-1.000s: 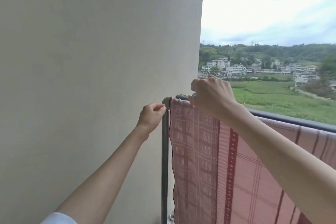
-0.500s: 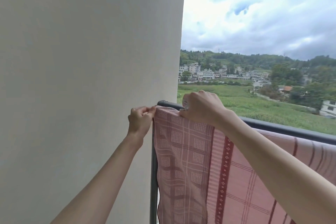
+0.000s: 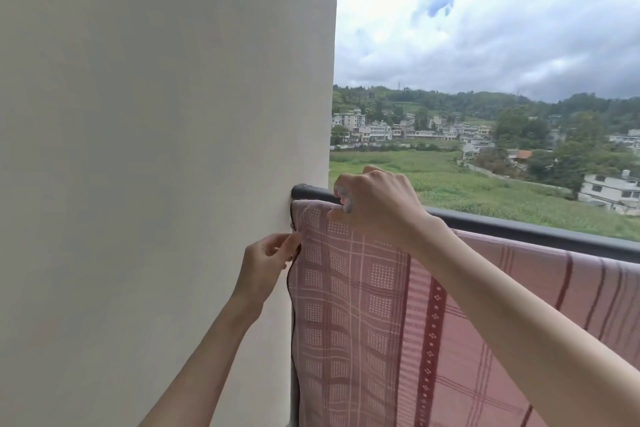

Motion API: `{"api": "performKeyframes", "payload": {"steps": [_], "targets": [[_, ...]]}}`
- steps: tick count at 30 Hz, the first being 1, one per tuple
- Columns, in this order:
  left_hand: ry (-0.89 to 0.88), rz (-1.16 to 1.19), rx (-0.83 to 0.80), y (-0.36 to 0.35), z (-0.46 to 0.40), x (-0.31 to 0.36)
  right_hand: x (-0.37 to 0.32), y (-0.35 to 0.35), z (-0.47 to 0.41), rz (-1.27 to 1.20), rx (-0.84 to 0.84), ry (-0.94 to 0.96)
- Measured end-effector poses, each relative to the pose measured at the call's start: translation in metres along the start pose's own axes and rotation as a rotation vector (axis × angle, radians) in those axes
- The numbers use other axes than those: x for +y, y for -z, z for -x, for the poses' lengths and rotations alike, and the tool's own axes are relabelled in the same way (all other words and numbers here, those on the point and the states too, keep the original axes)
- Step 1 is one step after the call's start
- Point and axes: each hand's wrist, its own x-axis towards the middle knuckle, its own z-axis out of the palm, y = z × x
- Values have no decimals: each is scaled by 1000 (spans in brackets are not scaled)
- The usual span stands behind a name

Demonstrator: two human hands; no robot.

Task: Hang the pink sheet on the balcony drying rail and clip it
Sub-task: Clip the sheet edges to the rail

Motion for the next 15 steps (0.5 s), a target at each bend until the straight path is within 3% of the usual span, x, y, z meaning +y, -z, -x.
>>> {"api": "performKeyframes", "payload": {"steps": [6,10,15], "targets": [[-28,-234,-106,2,7,-38,-23,-18,-22,42,14,-8],[-4,13,-90,14,8,-49,-26,-16,-29,-7,-78,-72],[-26,123,-101,25,13,-67,-26,-24,-25,3,-70,-79]]}}
